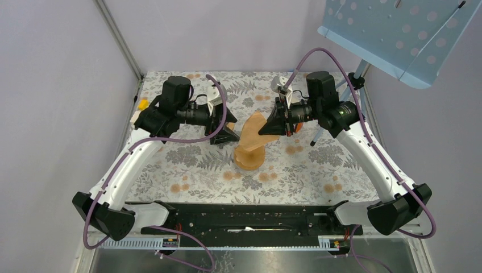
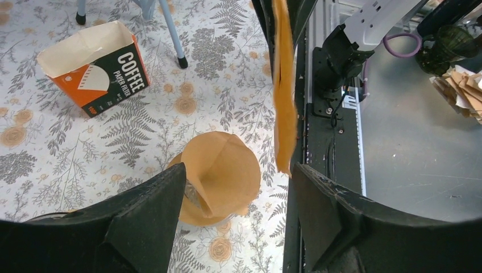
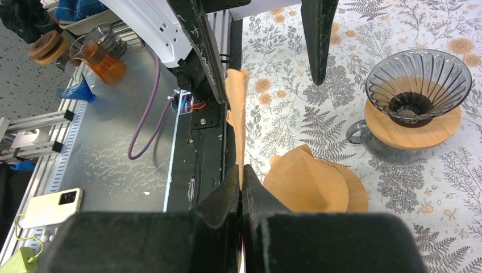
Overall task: Place the coffee filter in the dripper
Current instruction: Place the coffee filter in the coffee dripper.
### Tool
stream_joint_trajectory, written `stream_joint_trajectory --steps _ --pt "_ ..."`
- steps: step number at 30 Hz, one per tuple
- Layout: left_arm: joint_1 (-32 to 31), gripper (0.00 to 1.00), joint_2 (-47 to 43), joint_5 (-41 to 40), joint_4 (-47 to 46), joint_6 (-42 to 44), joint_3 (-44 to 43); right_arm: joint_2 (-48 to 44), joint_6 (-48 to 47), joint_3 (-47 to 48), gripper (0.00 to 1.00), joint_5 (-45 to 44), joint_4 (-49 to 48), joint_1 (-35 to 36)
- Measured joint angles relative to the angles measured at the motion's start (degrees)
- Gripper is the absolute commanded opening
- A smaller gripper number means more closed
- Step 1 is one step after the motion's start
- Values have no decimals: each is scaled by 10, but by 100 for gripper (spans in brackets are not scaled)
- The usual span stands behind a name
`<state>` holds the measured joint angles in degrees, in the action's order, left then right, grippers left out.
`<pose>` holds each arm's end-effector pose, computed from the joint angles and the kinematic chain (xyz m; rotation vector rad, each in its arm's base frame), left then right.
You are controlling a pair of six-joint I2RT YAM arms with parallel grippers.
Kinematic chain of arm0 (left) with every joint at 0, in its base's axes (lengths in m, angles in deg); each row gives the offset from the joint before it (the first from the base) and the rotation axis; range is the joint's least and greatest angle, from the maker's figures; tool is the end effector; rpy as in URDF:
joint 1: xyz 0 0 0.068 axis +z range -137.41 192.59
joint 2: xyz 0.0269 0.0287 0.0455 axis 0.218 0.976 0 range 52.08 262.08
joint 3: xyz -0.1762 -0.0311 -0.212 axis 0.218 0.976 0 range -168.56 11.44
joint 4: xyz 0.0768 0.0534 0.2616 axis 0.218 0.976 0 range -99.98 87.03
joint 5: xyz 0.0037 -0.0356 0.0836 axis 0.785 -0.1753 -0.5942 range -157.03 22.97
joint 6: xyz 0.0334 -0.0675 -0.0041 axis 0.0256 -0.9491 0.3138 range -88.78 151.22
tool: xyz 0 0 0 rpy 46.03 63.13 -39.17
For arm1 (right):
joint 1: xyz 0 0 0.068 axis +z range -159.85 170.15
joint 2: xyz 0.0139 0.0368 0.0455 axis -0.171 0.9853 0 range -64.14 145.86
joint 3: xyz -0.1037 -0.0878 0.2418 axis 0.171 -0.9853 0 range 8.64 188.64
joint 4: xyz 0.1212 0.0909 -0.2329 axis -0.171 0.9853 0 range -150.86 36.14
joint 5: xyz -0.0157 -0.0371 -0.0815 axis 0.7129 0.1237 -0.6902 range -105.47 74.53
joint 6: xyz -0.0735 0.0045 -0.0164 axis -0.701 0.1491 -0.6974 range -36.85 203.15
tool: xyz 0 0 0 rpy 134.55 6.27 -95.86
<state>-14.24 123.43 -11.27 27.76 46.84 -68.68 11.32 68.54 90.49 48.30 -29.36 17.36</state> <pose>0.2264 -0.1734 0.4143 1.2532 1.5728 -1.1214 0.2399 0.1876 0.4190 -1.3143 1.4351 1.2452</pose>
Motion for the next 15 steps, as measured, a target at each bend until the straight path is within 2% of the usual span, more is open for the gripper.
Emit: stream_joint_trajectory --steps 15 --pt "0 75 -1 -20 31 39 0 3 0 0 0 13 0 -5"
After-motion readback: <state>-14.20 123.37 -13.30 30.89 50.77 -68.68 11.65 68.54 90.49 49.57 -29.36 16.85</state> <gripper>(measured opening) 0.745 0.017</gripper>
